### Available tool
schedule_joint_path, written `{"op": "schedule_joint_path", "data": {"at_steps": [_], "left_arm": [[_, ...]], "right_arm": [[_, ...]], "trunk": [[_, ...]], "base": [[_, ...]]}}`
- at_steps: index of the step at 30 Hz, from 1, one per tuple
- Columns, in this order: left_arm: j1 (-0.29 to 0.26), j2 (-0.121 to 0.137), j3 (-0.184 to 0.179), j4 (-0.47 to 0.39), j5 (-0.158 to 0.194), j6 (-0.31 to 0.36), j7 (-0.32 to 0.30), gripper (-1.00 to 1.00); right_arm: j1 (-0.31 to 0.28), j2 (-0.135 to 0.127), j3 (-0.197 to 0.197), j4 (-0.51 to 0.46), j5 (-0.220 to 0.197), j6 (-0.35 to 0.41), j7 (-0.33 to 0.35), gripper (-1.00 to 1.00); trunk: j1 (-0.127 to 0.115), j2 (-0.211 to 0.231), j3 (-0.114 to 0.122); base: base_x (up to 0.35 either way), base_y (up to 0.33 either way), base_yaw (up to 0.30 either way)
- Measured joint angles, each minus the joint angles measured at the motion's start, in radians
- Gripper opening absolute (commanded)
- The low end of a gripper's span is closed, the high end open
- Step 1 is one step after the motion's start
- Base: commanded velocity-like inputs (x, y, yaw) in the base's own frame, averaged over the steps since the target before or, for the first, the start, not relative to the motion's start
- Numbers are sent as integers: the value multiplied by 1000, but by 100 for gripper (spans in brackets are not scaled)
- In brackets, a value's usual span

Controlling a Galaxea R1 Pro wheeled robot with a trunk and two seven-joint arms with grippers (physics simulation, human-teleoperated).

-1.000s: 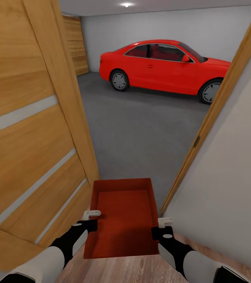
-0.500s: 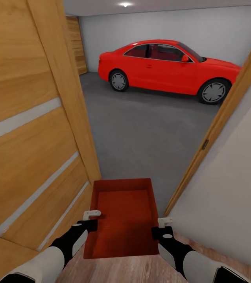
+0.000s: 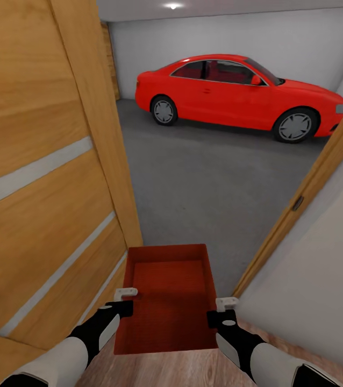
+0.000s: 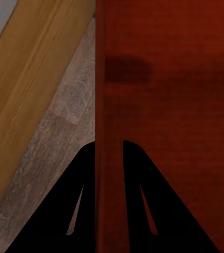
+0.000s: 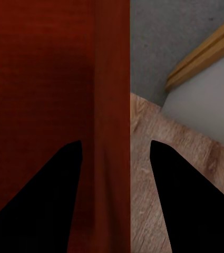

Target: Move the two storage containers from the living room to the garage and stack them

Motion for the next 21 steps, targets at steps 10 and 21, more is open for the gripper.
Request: {"op": "schedule_joint_path", "data": {"at_steps": [10, 21], "left_arm": [[0, 0, 0, 0, 1, -1, 0, -100], [0, -2, 0, 1, 0, -8, 0, -100]], "right_arm": [[0, -2, 1, -4, 0, 1, -1, -100], [0, -4, 3, -5, -2, -5, -2, -100]], "trunk": [[0, 0, 0], [0, 0, 0]], "base": [[1, 1, -205], [0, 0, -230]]}}
